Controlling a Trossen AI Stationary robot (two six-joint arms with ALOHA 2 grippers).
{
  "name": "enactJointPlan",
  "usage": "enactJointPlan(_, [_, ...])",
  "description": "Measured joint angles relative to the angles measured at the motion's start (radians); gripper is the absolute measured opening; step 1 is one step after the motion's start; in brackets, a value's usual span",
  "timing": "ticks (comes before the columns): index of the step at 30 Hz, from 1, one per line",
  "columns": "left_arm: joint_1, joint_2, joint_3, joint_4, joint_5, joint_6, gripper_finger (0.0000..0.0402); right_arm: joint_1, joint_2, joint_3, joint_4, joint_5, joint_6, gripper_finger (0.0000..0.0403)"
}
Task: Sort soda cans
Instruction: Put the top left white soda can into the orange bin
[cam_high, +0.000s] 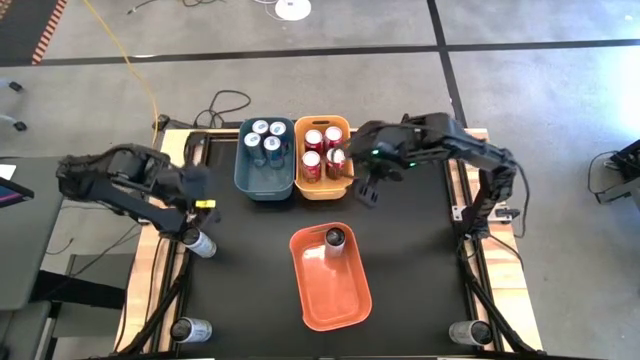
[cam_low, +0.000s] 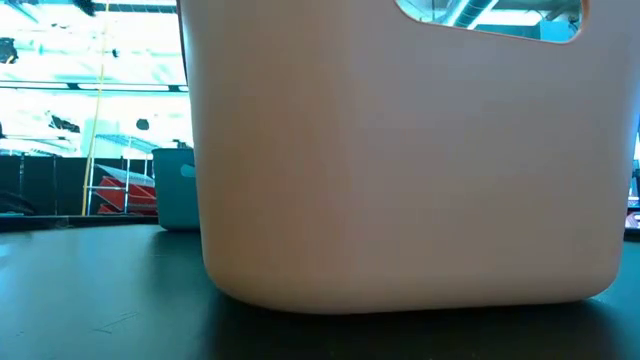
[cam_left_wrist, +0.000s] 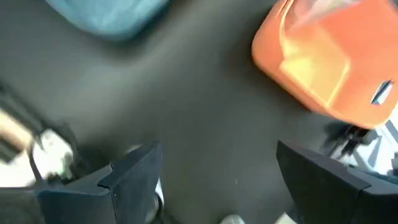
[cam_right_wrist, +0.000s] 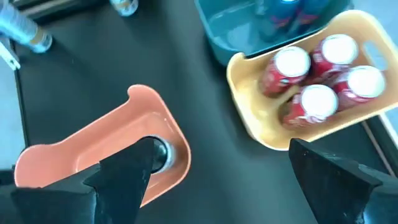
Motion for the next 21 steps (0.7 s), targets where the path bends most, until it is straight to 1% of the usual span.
enactJointPlan(3, [-0.056, -0.052, -0.104, 0.001, 0.041, -0.136, 0.0313, -0.017, -0.035, 0.0, -0.022, 0.039, 0.006, 0.0384])
enactJointPlan(6, [-0.113, -0.094, -0.193, -0.002, 0.044, -0.309, 0.0313, -0.035, -0.069, 0.0, -0.044, 0.069, 0.007, 0.0384])
enactJointPlan(9, [-0.151, -0.119, -0.26, -0.002, 0.044, -0.492, 0.0313, -0.055, -0.093, 0.0, -0.056, 0.072, 0.007, 0.0384])
enactJointPlan(11, [-0.171, -0.127, -0.287, 0.0, 0.044, -0.564, 0.0313, -0.068, -0.097, 0.0, -0.059, 0.072, 0.003, 0.0384])
enactJointPlan(13, [-0.184, -0.128, -0.31, 0.0, 0.044, -0.607, 0.0313, -0.077, -0.096, -0.001, -0.062, 0.072, -0.008, 0.0384])
enactJointPlan(16, [-0.193, -0.122, -0.338, 0.001, 0.044, -0.63, 0.0313, -0.089, -0.091, -0.001, -0.062, 0.072, -0.02, 0.0384])
enactJointPlan(21, [-0.193, -0.112, -0.388, 0.0, 0.044, -0.627, 0.0313, -0.099, -0.085, -0.033, -0.056, 0.072, -0.038, 0.0384])
